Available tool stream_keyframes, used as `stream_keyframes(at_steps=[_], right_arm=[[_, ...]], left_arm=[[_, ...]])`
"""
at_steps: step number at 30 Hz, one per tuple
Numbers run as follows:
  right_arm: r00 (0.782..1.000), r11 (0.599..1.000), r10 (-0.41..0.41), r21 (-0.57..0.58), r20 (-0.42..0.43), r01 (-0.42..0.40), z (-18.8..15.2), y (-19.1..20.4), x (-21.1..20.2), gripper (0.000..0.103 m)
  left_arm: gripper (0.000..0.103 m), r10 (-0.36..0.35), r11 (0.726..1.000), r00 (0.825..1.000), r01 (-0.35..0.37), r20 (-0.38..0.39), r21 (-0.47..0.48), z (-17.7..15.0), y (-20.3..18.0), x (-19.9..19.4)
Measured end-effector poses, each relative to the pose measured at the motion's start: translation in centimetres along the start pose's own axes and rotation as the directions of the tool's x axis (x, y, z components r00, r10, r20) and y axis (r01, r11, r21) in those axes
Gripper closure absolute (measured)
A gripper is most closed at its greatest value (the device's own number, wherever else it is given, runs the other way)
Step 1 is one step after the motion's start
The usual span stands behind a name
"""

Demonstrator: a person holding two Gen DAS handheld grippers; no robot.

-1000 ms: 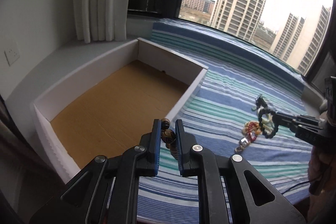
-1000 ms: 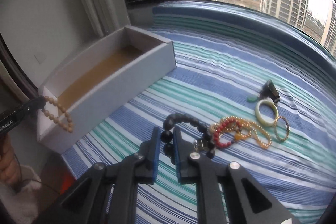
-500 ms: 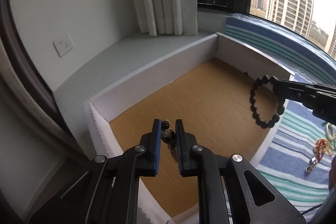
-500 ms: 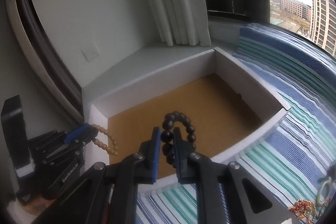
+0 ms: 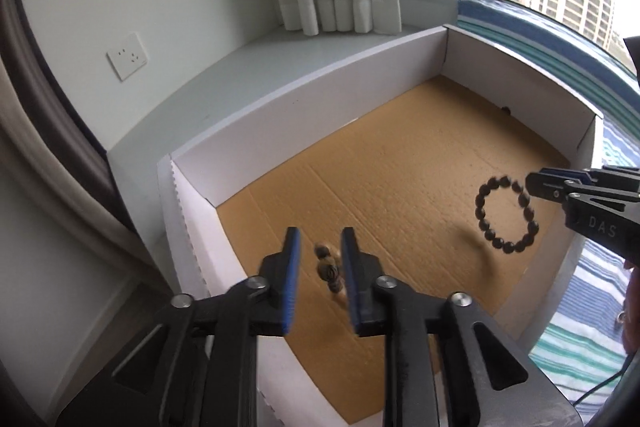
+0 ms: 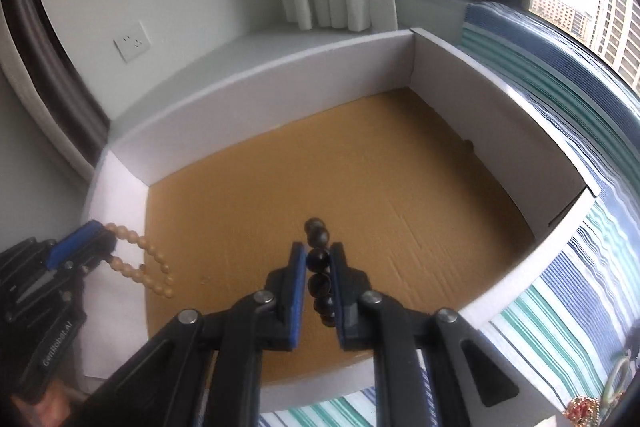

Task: Organize jewelry
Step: 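Carry both bracelets into the white box and open both tools to release them, then withdraw both tools from the box back over the jewelry pile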

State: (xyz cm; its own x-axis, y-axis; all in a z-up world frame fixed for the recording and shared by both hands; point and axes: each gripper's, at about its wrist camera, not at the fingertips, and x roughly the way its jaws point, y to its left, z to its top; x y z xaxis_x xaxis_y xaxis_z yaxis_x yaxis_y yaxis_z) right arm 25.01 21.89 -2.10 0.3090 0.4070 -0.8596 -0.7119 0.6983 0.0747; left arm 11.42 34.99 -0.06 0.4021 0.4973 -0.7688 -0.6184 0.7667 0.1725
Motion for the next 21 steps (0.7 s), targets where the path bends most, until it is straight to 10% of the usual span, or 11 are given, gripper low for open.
stream_keyframes(at_steps=[2,3,10,21], right_arm=[[1.000,1.000,-0.012,0.008,-0.014,0.012,-0.4,-1.0,0.3,0.070],[1.000,1.000,-0.018,0.011,-0.023,0.019,-0.7,-1.5,0.4,0.065],[0.999,0.999,-0.042,0.008,-0.033,0.043,-1.5,-2.5,0.1,0.068],[0.995,0.995,-0.097,0.007,-0.027,0.097,-7.7,-2.5,-4.0,0.068]], left_arm=[[0.014,0.005,1.000,1.000,-0.005,0.024,0.016,-0.3,0.1,-0.1],[0.012,0.012,0.999,0.999,-0.014,0.041,0.032,-0.7,0.0,-0.1],[0.015,0.118,0.967,0.992,-0.124,0.041,0.225,-3.0,-3.6,0.1],[0.014,0.045,0.970,0.999,-0.045,0.008,0.240,-7.3,-5.2,-4.2]])
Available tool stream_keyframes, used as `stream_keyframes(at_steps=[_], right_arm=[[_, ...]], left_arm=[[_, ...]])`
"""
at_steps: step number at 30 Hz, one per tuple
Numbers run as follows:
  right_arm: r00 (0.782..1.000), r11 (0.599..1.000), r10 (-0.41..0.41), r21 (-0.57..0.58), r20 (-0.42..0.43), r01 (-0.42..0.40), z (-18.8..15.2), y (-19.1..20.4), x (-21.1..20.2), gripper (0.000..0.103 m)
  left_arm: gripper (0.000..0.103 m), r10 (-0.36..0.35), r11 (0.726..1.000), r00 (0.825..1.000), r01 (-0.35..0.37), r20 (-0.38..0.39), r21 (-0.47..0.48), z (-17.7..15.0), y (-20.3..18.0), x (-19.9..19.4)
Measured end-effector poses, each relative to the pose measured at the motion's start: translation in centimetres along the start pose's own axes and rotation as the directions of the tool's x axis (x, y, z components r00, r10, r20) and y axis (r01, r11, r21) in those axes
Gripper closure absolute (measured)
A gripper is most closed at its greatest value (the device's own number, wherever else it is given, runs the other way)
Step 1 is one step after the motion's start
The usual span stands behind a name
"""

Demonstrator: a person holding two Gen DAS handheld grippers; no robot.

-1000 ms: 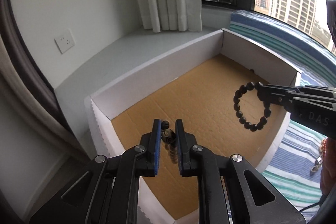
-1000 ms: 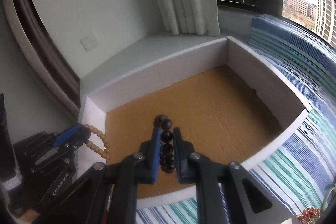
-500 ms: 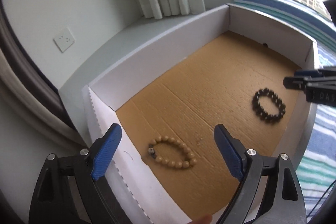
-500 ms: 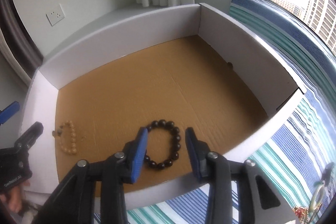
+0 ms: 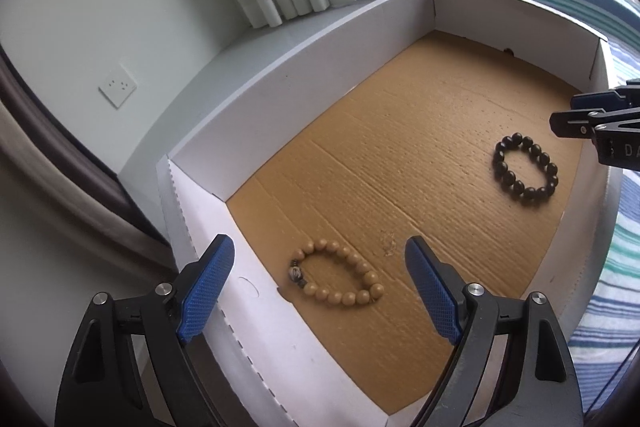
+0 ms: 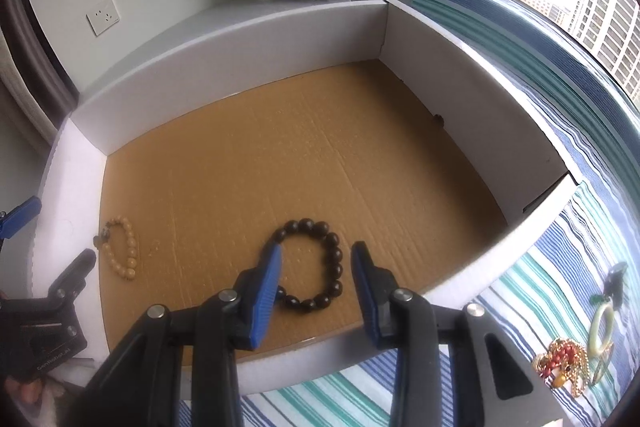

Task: Organize jewelry
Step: 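Withdraw both tools from the box back over the jewelry pile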

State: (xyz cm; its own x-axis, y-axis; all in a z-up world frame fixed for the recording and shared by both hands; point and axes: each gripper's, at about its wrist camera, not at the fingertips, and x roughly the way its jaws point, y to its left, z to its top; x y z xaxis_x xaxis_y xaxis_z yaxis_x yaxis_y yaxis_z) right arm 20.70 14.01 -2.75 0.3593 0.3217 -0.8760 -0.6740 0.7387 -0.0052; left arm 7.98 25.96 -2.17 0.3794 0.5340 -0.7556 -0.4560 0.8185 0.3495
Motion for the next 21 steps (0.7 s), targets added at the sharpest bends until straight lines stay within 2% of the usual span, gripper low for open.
stream_keyframes(at_steps=[3,6,8,9,10,13,16,18,19,21], right_arm=[[0.998,1.000,-0.030,0.007,0.051,0.030,-2.5,-0.1,-1.9,0.068],[0.980,0.997,-0.071,0.034,0.187,0.066,-5.3,-0.2,-6.1,0.065],[0.961,0.996,-0.084,0.053,0.262,0.073,-7.4,-0.6,-9.4,0.055],[0.950,0.995,-0.092,0.065,0.300,0.076,-8.5,-0.9,-11.1,0.042],[0.936,0.993,-0.105,0.079,0.337,0.083,-9.8,-1.3,-12.8,0.033],[0.900,0.984,-0.165,0.133,0.403,0.120,-13.4,-2.6,-16.5,0.023],[0.890,0.964,-0.224,0.223,0.397,0.143,-17.3,-4.5,-18.5,0.022],[0.886,0.945,-0.268,0.283,0.380,0.164,-20.3,-5.9,-19.2,0.022],[0.882,0.933,-0.295,0.310,0.366,0.183,-21.8,-6.6,-19.3,0.022],[0.879,0.906,-0.341,0.365,0.332,0.213,-25.1,-8.2,-19.7,0.022]], left_arm=[[0.012,0.004,1.000,0.998,-0.004,0.063,0.006,-1.1,-1.1,-2.0],[0.003,0.060,0.997,0.982,-0.049,0.180,-0.064,-1.6,-1.0,-4.6],[0.003,0.049,0.993,0.969,-0.022,0.241,-0.112,-1.5,-0.7,-6.6],[0.003,0.028,0.992,0.963,0.007,0.269,-0.129,-1.5,-0.7,-7.7],[0.002,-0.006,0.990,0.954,0.048,0.299,-0.135,-1.4,-0.9,-8.9],[0.001,-0.162,0.972,0.917,0.213,0.365,-0.104,-1.0,-1.8,-11.7],[0.001,-0.346,0.921,0.851,0.389,0.396,-0.032,-1.7,-4.4,-14.0],[0.001,-0.459,0.877,0.802,0.478,0.382,0.048,-2.5,-7.2,-14.9],[0.001,-0.503,0.857,0.787,0.507,0.358,0.090,-2.9,-8.7,-15.0],[0.001,-0.574,0.818,0.769,0.553,0.281,0.158,-3.8,-12.0,-14.8]])
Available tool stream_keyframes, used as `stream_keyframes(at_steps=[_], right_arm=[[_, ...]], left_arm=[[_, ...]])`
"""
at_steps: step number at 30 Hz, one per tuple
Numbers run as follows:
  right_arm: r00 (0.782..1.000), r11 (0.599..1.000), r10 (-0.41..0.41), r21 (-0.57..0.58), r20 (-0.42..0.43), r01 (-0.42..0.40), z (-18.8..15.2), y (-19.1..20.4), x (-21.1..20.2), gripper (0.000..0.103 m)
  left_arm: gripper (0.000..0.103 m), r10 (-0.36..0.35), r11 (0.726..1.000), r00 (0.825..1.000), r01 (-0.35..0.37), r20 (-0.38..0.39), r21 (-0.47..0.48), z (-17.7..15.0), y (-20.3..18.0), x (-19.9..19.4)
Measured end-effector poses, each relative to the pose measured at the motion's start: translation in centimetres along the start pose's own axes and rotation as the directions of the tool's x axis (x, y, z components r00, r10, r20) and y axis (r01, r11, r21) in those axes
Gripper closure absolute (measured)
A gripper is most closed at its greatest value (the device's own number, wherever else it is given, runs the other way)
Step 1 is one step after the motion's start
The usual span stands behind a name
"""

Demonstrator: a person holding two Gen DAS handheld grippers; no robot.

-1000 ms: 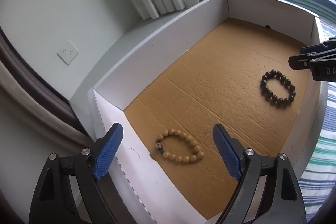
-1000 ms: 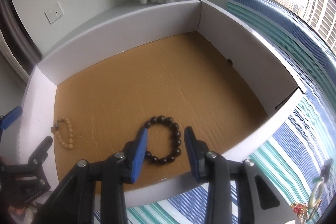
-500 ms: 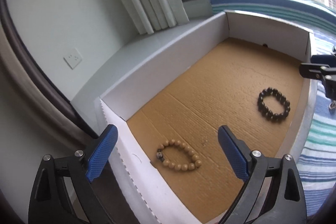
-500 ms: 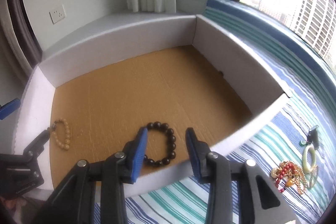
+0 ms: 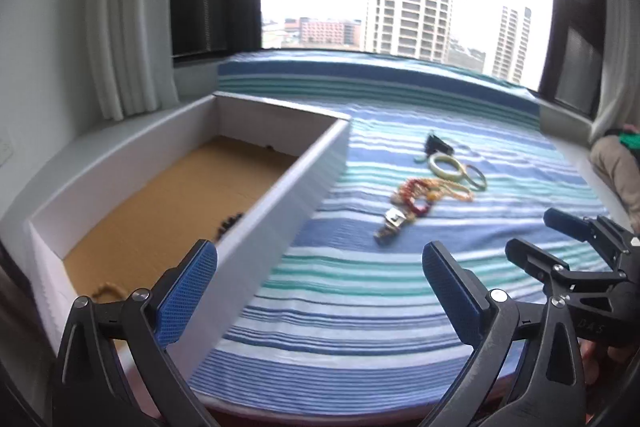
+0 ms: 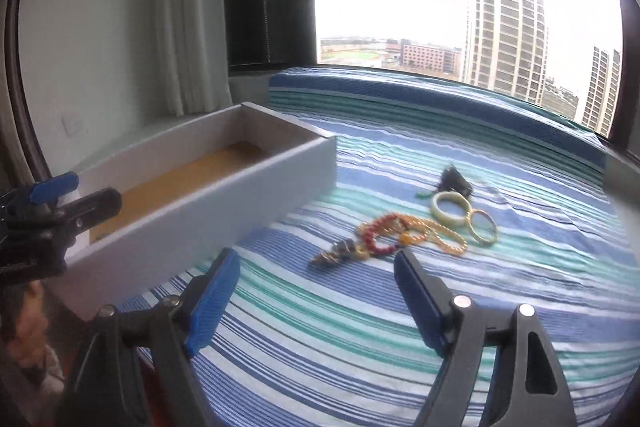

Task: Organize jewelry
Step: 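Withdraw both tools from the box back over the jewelry pile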

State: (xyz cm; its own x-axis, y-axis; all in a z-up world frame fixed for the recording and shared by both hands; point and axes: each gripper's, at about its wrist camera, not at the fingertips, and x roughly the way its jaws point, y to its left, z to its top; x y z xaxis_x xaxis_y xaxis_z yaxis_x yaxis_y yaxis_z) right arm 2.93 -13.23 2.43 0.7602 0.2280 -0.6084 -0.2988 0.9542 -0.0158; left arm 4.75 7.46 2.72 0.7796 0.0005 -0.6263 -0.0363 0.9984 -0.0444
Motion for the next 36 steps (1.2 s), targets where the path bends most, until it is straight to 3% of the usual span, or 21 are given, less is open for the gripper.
stream_keyframes(at_steps=[2,5,13,23,26,36], right_arm=[[0.997,0.997,-0.054,0.051,-0.046,0.057,-2.5,-2.4,-0.3,0.022],[0.990,0.989,-0.105,0.098,-0.096,0.114,-6.4,-5.2,-1.0,0.022],[0.958,0.949,-0.254,0.159,-0.133,0.274,-12.4,-8.3,-1.6,0.022],[0.945,0.938,-0.307,0.132,-0.111,0.320,-13.0,-7.9,-1.3,0.022],[0.940,0.934,-0.321,0.123,-0.119,0.335,-13.1,-7.8,-1.1,0.022],[0.933,0.929,-0.336,0.115,-0.132,0.351,-13.0,-7.7,-0.5,0.022]], left_arm=[[0.001,-0.063,0.998,0.996,0.064,-0.060,0.024,-1.3,-2.1,1.9],[0.001,-0.087,0.994,0.987,0.095,-0.138,0.048,-3.4,-5.1,4.6],[0.001,-0.037,0.988,0.975,0.069,-0.217,0.139,-7.1,-8.0,8.2],[0.000,0.004,0.988,0.957,0.042,-0.292,0.151,-9.1,-8.2,9.7],[0.000,-0.020,0.994,0.952,0.051,-0.305,0.097,-9.1,-7.6,9.8],[0.000,-0.025,0.993,0.954,0.059,-0.300,0.105,-9.4,-7.5,9.5]])
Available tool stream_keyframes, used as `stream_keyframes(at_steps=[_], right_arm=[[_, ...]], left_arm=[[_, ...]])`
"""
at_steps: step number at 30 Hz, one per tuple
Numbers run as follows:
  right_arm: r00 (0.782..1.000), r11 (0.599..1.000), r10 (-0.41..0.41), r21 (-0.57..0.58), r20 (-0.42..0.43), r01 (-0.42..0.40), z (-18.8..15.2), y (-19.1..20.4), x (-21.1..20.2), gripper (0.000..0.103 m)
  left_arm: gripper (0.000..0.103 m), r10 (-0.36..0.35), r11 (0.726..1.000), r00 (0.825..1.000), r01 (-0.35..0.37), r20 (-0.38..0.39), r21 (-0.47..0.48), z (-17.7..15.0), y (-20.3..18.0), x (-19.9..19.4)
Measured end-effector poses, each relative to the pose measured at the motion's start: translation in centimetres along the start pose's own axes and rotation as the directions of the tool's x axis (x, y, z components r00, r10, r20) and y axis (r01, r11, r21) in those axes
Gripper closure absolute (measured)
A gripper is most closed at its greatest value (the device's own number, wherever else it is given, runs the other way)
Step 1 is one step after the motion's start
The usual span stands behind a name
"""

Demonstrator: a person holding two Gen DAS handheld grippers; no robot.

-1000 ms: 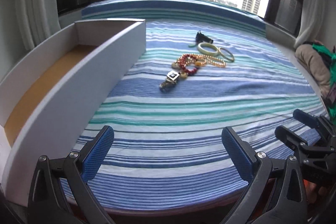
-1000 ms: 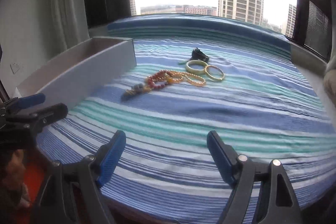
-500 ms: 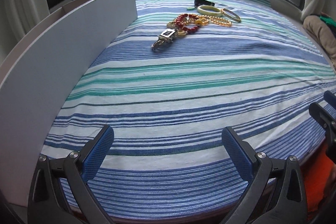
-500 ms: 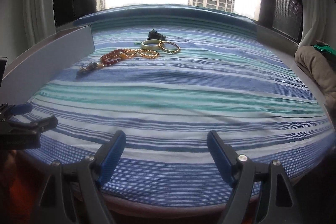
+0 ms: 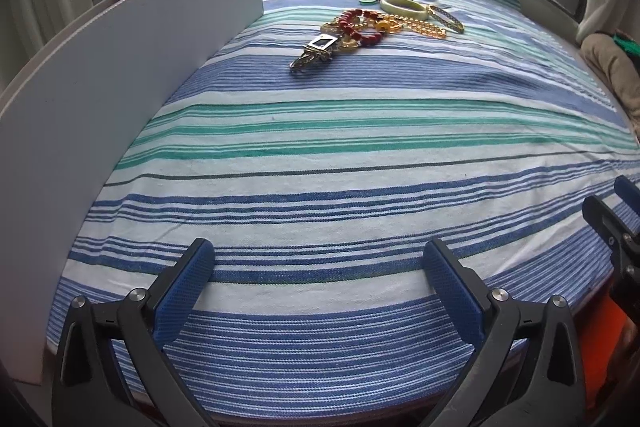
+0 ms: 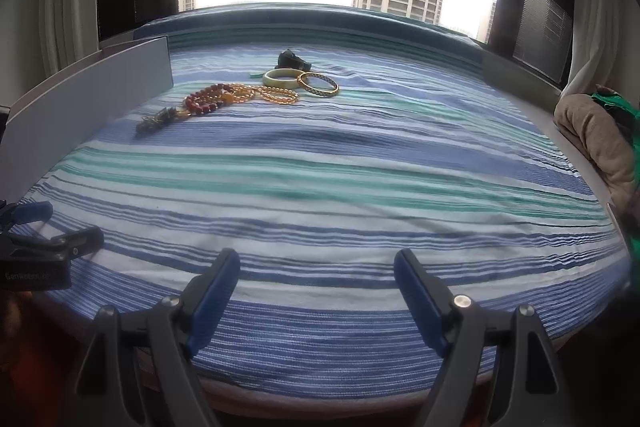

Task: Organize jewelry
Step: 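Withdraw both tools from the box back over the jewelry pile, then grasp the silver keychain with rings using the left tool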

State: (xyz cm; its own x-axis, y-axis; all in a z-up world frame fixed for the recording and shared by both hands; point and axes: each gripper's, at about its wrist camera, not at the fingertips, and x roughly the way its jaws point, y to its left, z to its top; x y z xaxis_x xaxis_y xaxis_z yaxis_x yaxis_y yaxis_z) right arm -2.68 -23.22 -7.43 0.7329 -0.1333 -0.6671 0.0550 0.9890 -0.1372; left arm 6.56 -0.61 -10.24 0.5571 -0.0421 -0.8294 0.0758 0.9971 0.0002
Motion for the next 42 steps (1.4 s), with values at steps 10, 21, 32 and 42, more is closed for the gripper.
stream_keyframes(at_steps=[10,21,32,42], right_arm=[[1.000,1.000,0.022,-0.005,0.008,-0.022,0.2,0.3,-0.3,0.022],[0.998,1.000,0.028,-0.001,0.065,-0.028,1.8,0.1,-1.9,0.022],[0.997,0.999,0.051,0.000,0.056,-0.051,1.7,0.1,-1.6,0.022],[0.996,0.996,0.071,0.043,0.045,-0.073,1.3,-1.1,-1.3,0.022]], left_arm=[[0.000,-0.024,1.000,0.999,0.025,-0.041,0.018,0.4,0.2,0.1],[0.001,-0.070,0.997,0.997,0.069,0.037,0.029,1.4,-0.4,-2.8],[0.001,-0.128,0.992,0.992,0.128,-0.009,-0.021,3.5,1.4,-2.9],[0.001,-0.222,0.974,0.974,0.220,-0.035,-0.055,10.8,2.9,-2.5]])
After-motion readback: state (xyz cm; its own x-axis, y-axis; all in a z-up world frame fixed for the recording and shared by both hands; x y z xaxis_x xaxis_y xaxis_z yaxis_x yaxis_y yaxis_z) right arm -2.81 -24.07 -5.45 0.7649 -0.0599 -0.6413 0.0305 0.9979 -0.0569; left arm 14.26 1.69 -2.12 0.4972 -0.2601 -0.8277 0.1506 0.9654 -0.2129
